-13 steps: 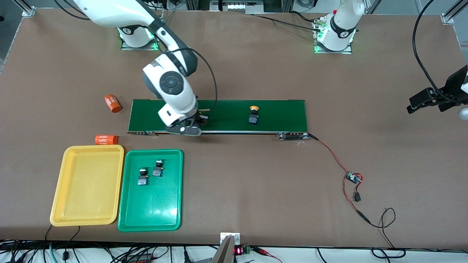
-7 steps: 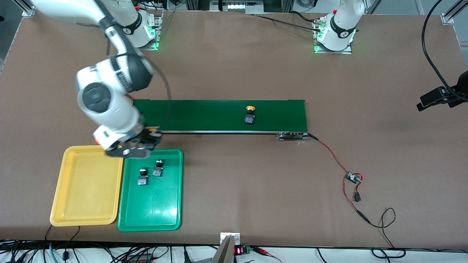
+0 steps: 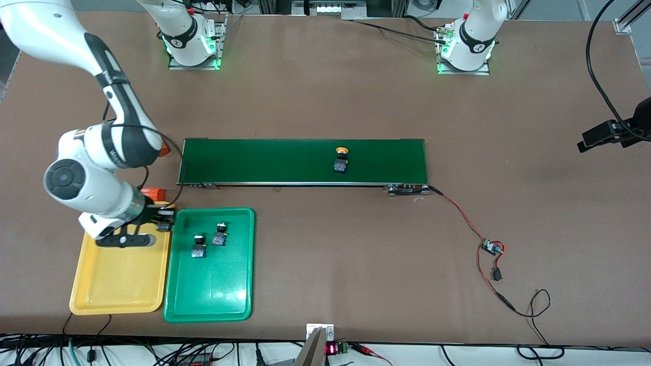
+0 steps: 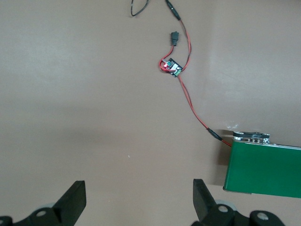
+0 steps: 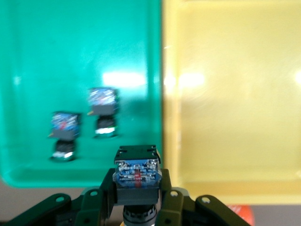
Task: Sort buttons by color to trays
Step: 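Carry the orange-cap button into the yellow tray and open the right gripper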
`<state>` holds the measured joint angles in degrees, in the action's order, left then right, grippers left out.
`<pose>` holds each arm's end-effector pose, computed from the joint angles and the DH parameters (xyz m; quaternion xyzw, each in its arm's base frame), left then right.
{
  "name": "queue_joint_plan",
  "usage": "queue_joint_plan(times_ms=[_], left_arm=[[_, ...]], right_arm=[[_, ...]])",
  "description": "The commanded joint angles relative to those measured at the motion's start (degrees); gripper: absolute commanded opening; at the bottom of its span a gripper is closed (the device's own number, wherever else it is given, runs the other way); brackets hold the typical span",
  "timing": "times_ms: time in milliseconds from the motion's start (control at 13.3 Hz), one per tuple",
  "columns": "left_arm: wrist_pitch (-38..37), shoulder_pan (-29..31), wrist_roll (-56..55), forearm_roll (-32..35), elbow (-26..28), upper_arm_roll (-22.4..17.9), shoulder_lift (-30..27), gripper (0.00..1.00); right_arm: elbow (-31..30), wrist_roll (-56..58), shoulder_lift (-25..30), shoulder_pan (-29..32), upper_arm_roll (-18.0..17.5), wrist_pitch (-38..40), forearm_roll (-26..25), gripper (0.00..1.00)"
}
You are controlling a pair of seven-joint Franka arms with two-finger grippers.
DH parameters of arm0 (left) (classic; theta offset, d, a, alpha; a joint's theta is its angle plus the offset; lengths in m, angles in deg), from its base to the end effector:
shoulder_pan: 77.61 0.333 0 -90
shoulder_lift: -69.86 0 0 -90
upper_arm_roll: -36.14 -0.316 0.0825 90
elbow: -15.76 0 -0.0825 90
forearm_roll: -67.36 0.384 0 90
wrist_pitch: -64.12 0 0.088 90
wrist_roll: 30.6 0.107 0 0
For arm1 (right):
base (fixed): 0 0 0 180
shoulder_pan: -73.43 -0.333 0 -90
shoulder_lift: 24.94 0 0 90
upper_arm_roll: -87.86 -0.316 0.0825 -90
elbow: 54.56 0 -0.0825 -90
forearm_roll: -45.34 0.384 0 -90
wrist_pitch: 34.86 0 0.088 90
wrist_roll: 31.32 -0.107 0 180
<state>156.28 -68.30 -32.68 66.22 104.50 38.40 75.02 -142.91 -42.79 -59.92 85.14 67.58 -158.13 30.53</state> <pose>0.5797 0.0706 0.5869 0.9966 0.0802 -0.0146 0.0124 0.7022 0.0558 0.3157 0.9997 0.0122 0.0222 0.0061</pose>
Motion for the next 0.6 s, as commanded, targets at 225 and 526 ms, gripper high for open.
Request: queue_joint_plan(times_ms=[225,526], left_arm=[[-0.4,2.03,1.02,0.88,0.03,-0.06,0.72,1.0],[-0.49,2.11,1.02,0.88,0.64,0.03,0.73,1.0]], right_arm=[[3.45,9.87,-5.96,4.02,2.69,-5.12,-0.21,0.2],[3.97,12.09,-9.65,5.42,5.34,-11.02,-0.12,0.2]])
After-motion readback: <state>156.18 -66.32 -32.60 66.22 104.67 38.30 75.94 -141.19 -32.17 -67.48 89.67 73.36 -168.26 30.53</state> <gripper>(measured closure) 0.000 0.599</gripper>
